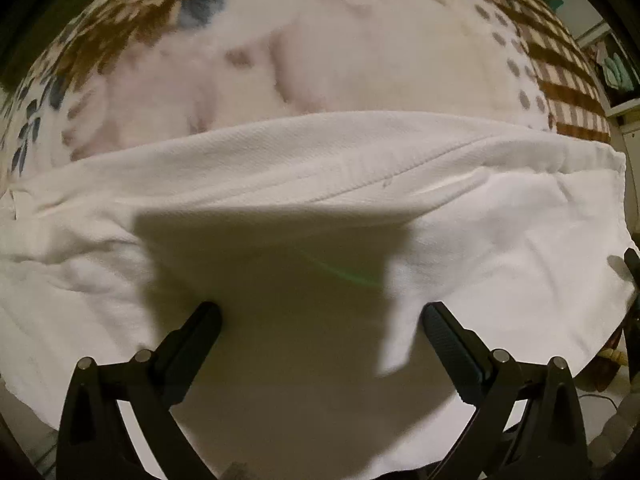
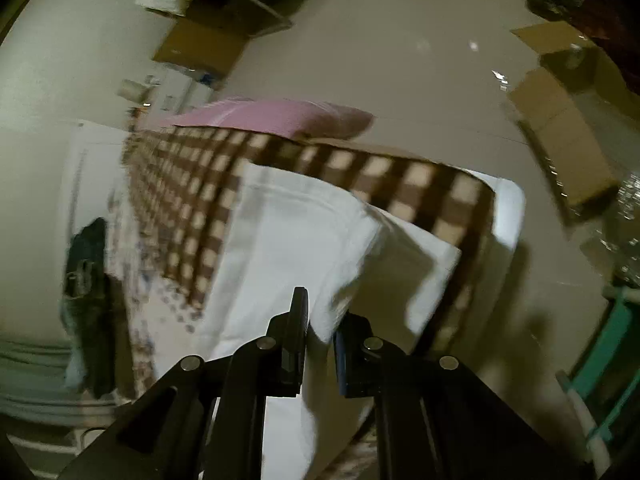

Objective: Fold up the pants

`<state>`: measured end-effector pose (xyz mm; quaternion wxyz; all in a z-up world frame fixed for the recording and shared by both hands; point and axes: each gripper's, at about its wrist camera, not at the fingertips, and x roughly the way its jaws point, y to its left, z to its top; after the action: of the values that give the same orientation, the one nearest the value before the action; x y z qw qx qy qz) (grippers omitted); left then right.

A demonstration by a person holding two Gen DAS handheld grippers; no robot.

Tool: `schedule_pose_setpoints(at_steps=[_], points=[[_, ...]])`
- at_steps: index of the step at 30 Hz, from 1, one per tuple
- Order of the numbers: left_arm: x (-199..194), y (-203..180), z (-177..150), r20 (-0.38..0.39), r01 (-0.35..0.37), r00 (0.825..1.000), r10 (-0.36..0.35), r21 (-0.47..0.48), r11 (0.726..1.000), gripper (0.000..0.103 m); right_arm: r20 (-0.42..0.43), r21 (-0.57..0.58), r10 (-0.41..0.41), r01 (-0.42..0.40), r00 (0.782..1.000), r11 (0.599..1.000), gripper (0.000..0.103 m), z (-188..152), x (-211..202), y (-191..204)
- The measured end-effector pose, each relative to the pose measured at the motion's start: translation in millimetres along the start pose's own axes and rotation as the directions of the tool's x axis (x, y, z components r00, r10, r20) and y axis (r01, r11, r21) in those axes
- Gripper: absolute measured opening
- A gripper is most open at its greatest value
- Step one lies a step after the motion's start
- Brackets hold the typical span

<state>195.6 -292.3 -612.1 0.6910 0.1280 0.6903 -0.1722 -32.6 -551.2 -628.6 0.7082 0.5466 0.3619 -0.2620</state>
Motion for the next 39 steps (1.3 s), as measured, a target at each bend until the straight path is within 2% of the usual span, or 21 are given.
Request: schedule_pose_setpoints(at_steps=[1, 3, 4, 7, 9, 10, 13, 15, 17, 21, 22, 23, 25, 30, 32, 35, 37, 39], points=[[1, 1, -4, 0.008, 0.002, 1.0, -0.002, 0.0, 1.0, 0.103, -0.021, -0.001, -0.033, 0.033, 0.999, 0.999, 0.013, 1, 9, -1], [2, 4, -6, 0.022, 0.002, 1.0, -0.002, -0.007, 1.0, 0.103, -0.035, 0.008, -0.036, 0.037, 0.999, 0.999, 0.013, 5, 15, -9], [2, 8, -15, 0.026, 0.0, 1.0, 0.0, -0.007, 1.0, 0.103, -0.021, 0.017, -0.043, 0.043, 0.999, 0.999, 0.013, 6, 13, -12], [4, 8, -15, 0.015, -0.01, 1.0, 0.01, -0.014, 1.0, 0.103, 0.056, 0.004, -0.076, 0.076, 0.996, 0.997, 0.011, 6, -9, -17], [4, -10, -9, 0.008, -0.02, 1.0, 0.02, -0.025, 0.999, 0.103, 0.054, 0.024, -0.069, 0.068, 0.996, 0.997, 0.011, 6, -14, -24], [1, -17, -7, 0.004, -0.025, 1.0, 0.025, -0.027, 0.999, 0.103, 0.062, 0.035, -0.1, 0.098, 0.993, 0.995, 0.012, 5, -17, -27], [2, -17, -2, 0.001, -0.027, 1.0, 0.027, -0.036, 0.999, 0.103, 0.039, 0.054, -0.18, 0.178, 0.983, 0.983, 0.023, 2, -14, -33], [4, -25, 7, 0.002, -0.028, 1.0, 0.028, -0.038, 0.999, 0.103, 0.02, 0.082, -0.187, 0.185, 0.982, 0.979, 0.032, 0, -9, -40], [7, -33, 16, 0.002, -0.027, 1.0, 0.027, -0.039, 0.999, 0.103, -0.008, 0.121, -0.1, 0.1, 0.995, 0.988, 0.033, -2, -1, -47], [5, -22, 8, -0.004, -0.024, 1.0, 0.024, -0.037, 0.999, 0.103, 0.006, 0.12, -0.048, 0.046, 0.999, 0.992, 0.035, -7, 3, -47], [4, -20, 7, -0.006, -0.023, 1.0, 0.023, -0.037, 0.999, 0.103, 0.026, 0.117, -0.017, 0.014, 1.0, 0.993, 0.032, -10, 0, -46], [4, -19, 8, -0.007, -0.022, 1.0, 0.022, -0.037, 0.999, 0.103, 0.04, 0.109, -0.001, -0.003, 0.999, 0.994, 0.024, -12, -2, -44], [2, -13, 7, -0.007, -0.02, 1.0, 0.019, -0.038, 0.999, 0.103, 0.057, 0.077, 0.048, -0.052, 0.997, 0.996, 0.02, -16, -7, -37], [-1, -4, 2, 0.015, -0.01, 1.0, 0.011, -0.052, 0.999, 0.103, -0.006, 0.079, 0.042, -0.042, 0.999, 0.996, 0.022, -18, 16, -47], [-1, -3, -1, 0.036, -0.01, 0.999, 0.012, -0.057, 0.998, 0.103, 0.004, 0.107, 0.1, -0.1, 0.995, 0.989, 0.025, -18, 20, -53], [-1, -2, -4, 0.062, -0.011, 0.998, 0.016, -0.069, 0.998, 0.103, 0.033, 0.117, 0.246, -0.249, 0.969, 0.962, 0.025, -16, 16, -51], [-2, -2, -6, 0.063, -0.008, 0.998, 0.013, -0.075, 0.997, 0.103, 0.02, 0.076, 0.247, -0.248, 0.969, 0.966, 0.025, -15, 19, -45], [-2, -2, -10, 0.066, -0.007, 0.998, 0.012, -0.08, 0.997, 0.103, -0.008, 0.064, 0.188, -0.187, 0.982, 0.98, 0.028, -12, 36, -43]])
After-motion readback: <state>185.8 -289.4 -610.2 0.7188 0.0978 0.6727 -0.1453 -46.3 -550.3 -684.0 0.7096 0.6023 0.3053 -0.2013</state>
